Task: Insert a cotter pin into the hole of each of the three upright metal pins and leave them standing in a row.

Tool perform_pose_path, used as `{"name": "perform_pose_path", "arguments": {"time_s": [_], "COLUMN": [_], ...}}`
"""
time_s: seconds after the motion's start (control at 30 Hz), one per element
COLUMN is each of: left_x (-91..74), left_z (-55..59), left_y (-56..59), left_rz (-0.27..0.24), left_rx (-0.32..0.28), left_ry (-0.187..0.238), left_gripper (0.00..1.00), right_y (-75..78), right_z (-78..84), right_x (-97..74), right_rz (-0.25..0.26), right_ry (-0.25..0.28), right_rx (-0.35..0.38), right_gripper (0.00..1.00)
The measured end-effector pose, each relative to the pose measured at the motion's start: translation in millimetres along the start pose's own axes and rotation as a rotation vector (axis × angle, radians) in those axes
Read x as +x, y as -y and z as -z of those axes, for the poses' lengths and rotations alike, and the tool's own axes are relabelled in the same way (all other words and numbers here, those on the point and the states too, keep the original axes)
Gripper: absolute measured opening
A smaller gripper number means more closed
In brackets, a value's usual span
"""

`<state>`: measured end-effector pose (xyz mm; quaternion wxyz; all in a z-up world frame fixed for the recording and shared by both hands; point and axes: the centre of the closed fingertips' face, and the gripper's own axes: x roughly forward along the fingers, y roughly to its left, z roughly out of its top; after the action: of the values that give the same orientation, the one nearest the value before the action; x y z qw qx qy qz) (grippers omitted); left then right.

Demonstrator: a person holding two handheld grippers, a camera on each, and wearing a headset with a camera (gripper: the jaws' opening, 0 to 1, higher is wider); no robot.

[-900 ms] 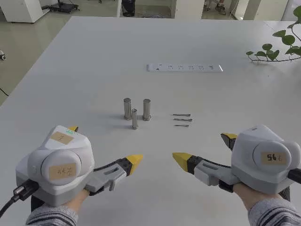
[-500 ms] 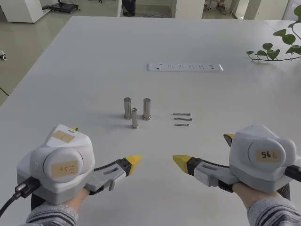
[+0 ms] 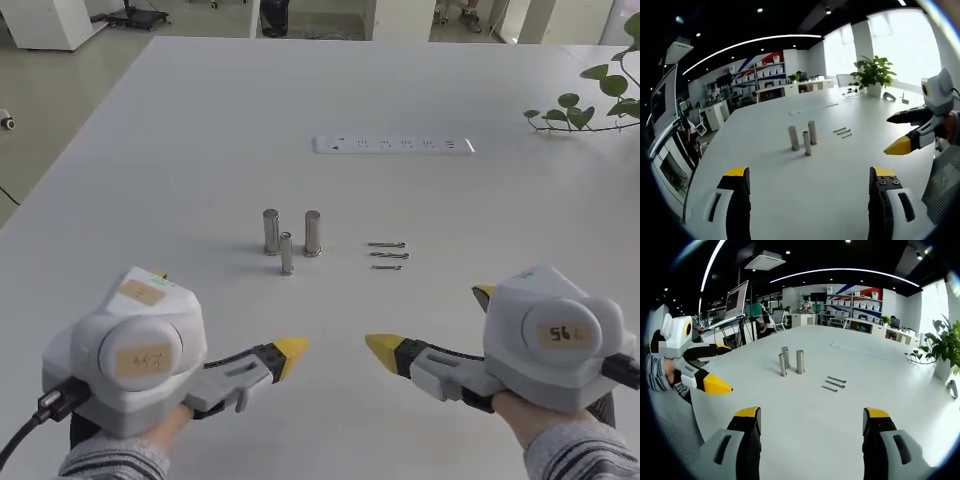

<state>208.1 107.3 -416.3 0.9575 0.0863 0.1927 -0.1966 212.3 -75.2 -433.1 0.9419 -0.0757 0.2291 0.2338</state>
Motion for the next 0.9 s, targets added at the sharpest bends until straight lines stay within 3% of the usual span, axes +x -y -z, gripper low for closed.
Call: {"name": "perform_pose_path", "arguments": {"time_s": [0.9], "left_x": [-1.2], "left_z": [0.1], "left_y": [0.3], "left_rz": [0.000], "left_rx": [-0.001], "left_ry": [-0.004], "left_gripper": [0.99], "right_y": [0.5], "right_z": [-2.0], "right_x": [-1.7], "right_rz": [0.002], "right_ry": [0.007], "right_rx": [0.012], "right_gripper": [0.78]}}
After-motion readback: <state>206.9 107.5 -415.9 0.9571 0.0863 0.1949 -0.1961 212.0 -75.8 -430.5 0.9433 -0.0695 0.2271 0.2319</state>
